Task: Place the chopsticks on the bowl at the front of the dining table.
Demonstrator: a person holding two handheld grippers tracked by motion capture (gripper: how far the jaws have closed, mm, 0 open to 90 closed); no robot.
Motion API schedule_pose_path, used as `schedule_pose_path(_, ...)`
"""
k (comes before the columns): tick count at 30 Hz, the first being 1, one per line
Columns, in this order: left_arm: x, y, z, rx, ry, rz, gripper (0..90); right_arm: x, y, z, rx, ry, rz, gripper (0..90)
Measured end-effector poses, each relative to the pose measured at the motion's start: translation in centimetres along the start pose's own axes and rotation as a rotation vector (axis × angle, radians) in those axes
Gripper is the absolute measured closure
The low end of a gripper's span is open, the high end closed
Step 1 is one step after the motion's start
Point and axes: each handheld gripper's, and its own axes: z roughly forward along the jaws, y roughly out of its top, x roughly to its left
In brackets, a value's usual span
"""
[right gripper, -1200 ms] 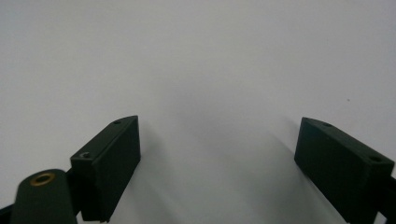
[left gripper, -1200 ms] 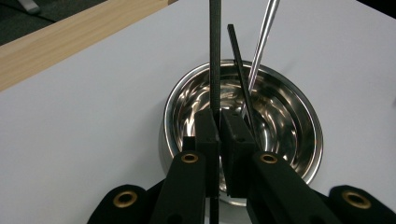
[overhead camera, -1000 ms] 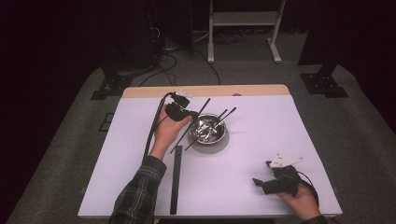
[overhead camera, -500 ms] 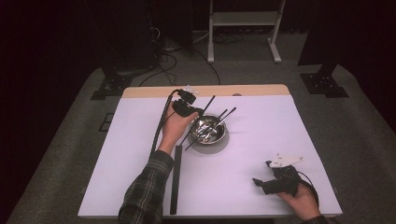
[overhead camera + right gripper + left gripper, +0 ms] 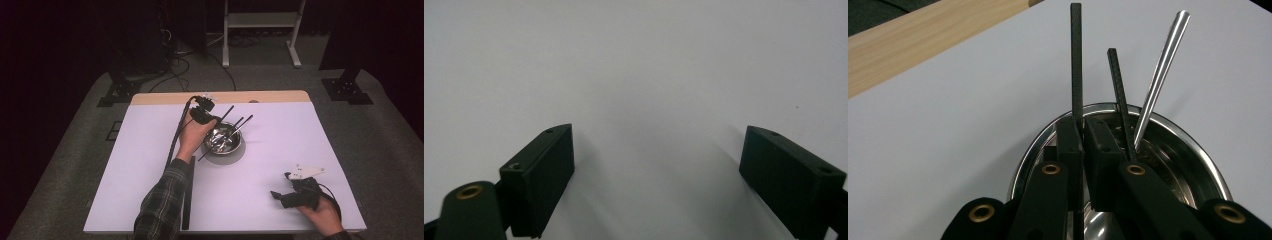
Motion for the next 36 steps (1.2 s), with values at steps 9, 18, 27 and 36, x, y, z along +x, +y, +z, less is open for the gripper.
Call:
schedule_pose_path(9, 0.3, -0.3, 0.9, 0.017, 0.008, -0.036, 86.6, 0.0, 0.0, 0.0, 0.0, 0.0, 0.001, 12.6)
schedule_pose_path(18, 0.5, -0.5, 1.5, 0.028, 0.006, -0.037, 86.4, 0.0, 0.0, 0.0, 0.0, 0.0, 0.001, 12.6)
schedule_pose_path(27, 0.4, -0.5, 1.5, 0.015, 0.013, -0.033, 76.2, 0.0, 0.0, 0.0, 0.0, 0.0, 0.001, 12.6)
schedule_pose_path(36, 0.5, -0.6, -1.7, -0.019, 0.013, -0.027, 90.0, 0.0, 0.0, 0.0, 0.0, 0.0, 0.002, 12.6)
